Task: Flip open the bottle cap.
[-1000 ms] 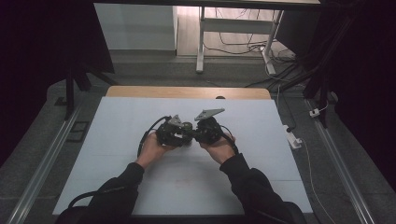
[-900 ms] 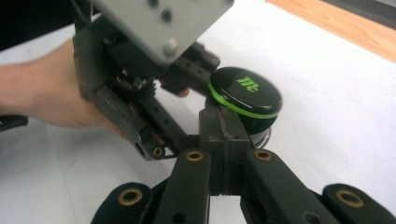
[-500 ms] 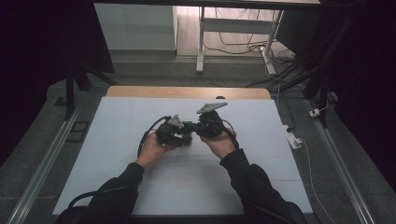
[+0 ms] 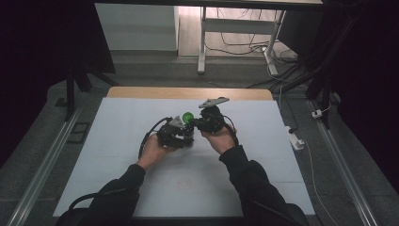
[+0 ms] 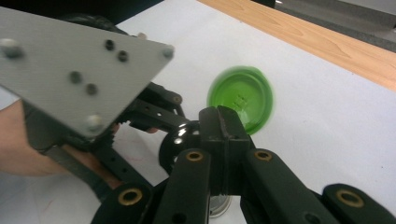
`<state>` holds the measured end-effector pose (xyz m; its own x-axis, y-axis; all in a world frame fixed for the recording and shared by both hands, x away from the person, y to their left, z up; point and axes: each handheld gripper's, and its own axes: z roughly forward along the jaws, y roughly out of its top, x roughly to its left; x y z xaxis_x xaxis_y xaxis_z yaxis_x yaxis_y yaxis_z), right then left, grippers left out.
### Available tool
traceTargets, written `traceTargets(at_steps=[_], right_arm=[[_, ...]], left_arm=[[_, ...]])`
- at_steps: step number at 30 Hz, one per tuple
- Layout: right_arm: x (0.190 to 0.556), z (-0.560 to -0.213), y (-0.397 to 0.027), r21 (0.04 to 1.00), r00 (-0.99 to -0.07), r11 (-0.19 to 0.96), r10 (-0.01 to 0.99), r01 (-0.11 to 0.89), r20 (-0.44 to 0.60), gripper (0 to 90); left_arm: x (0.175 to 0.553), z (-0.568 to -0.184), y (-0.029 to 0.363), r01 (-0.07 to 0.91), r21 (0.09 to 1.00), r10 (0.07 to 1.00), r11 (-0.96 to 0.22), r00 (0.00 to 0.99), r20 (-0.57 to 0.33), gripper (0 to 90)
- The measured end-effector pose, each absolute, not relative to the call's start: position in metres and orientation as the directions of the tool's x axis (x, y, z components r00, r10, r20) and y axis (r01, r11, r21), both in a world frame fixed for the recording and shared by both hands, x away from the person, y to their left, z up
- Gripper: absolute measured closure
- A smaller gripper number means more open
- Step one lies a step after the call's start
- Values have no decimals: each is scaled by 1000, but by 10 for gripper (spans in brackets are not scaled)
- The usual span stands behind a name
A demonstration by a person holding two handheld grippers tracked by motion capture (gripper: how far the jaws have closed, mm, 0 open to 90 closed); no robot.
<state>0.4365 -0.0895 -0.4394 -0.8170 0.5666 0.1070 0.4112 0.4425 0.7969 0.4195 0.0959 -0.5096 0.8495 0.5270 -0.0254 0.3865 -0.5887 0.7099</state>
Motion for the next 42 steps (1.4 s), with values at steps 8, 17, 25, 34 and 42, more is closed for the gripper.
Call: traceTargets(at_steps=[8,17,25,34,42], right_arm=[[436,-440,-91,798,-820,442,562,409,109,897],[428,-436,-91,794,-826,456,554,403,101,779],[420,-431,-95,793,-823,458,560,402,93,617],[408,-435,-106,786,-820,468,566,405,86,394],[397,-436,-112,778,-813,466,573,423,99,187]], left_arm=[[420,-510,96,388,714,528,-583,849,-30,538],[421,-509,96,415,694,546,-588,837,-38,475],[417,-496,104,434,703,558,-563,827,-64,313],[406,-487,116,484,689,580,-540,807,-112,152],[390,-476,129,509,680,589,-528,796,-138,66]])
